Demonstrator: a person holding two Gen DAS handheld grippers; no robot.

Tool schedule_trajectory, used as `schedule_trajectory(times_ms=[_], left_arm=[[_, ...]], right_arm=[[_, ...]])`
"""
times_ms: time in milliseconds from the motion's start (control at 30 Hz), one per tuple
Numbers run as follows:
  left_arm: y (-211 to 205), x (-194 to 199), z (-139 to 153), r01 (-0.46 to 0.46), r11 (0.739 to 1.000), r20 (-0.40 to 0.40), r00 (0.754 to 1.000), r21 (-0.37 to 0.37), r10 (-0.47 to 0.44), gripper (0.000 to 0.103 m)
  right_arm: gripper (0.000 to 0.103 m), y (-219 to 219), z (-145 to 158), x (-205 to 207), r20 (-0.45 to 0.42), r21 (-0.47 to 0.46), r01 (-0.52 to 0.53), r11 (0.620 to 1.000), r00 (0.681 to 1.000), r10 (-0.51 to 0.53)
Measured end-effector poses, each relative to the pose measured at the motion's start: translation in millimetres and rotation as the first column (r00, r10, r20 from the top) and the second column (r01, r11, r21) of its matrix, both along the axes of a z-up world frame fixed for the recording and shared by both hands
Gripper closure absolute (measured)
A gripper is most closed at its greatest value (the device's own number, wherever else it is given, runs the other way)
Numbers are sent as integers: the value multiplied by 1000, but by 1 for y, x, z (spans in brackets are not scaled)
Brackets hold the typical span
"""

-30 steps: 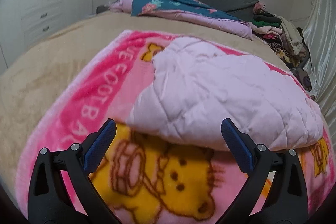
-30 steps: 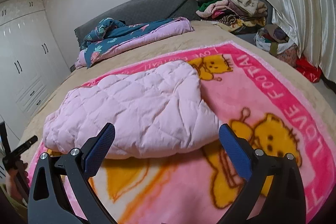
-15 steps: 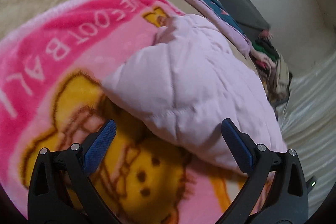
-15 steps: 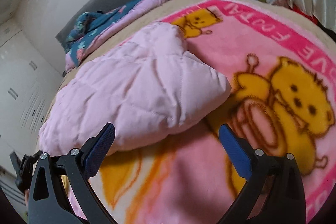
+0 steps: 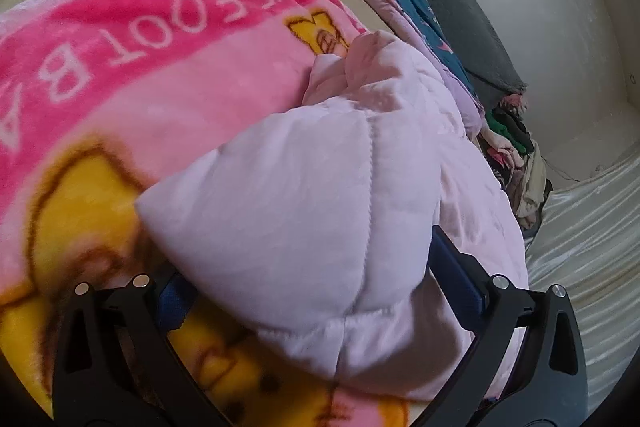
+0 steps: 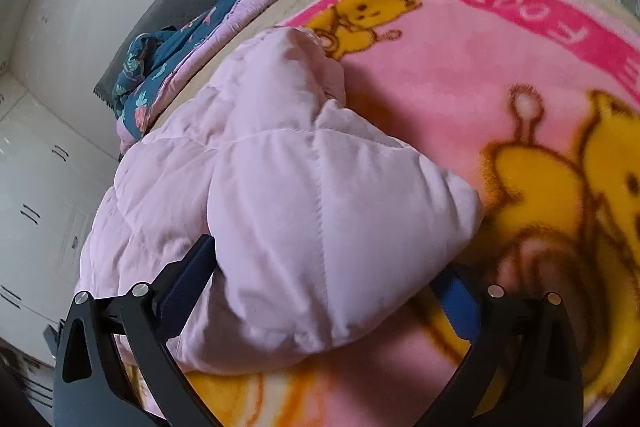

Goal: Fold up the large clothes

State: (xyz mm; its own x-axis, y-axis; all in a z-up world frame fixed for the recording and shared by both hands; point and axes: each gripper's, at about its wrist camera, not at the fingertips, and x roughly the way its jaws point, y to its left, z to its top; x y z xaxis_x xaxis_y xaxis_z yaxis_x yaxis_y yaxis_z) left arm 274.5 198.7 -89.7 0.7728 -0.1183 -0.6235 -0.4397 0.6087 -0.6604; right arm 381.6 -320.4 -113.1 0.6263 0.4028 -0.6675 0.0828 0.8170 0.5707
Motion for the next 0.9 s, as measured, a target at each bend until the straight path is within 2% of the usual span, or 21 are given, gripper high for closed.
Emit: schedule_trajectory(times_ms=[233, 333, 500, 700, 767, 833, 900], left_arm=[[-3, 8, -3, -13, 1000, -18, 1000, 21, 13, 8], [-5, -3, -5, -9, 1000, -30, 1000, -3, 9, 8], [-6, -4, -6, -9, 1000, -36, 999, -27, 8, 8], [-4, 11, -8, 8, 1000, -22, 1000, -6, -8, 8], [-5, 14, -6, 19, 1000, -17, 1000, 13, -18, 11], [-5, 17, -2, 33, 999, -11, 999, 36, -32, 21], [-6, 16, 6, 43, 997, -3, 999, 66, -43, 35]], right_arm=[[4, -2, -7, 4, -20, 31, 21, 999, 1000, -21], [4, -10, -8, -12, -58, 95, 85, 992, 995, -79], [4, -9, -15, -17, -42, 123, 108, 987, 994, -104], [5, 1, -12, 1, -6, 128, 85, 988, 996, -85], [14, 3, -11, 5, 18, 137, 69, 988, 997, -72], [37, 4, -8, 6, 48, 155, 41, 987, 998, -49], [52, 8, 3, 2, 98, 140, -6, 990, 995, -8]])
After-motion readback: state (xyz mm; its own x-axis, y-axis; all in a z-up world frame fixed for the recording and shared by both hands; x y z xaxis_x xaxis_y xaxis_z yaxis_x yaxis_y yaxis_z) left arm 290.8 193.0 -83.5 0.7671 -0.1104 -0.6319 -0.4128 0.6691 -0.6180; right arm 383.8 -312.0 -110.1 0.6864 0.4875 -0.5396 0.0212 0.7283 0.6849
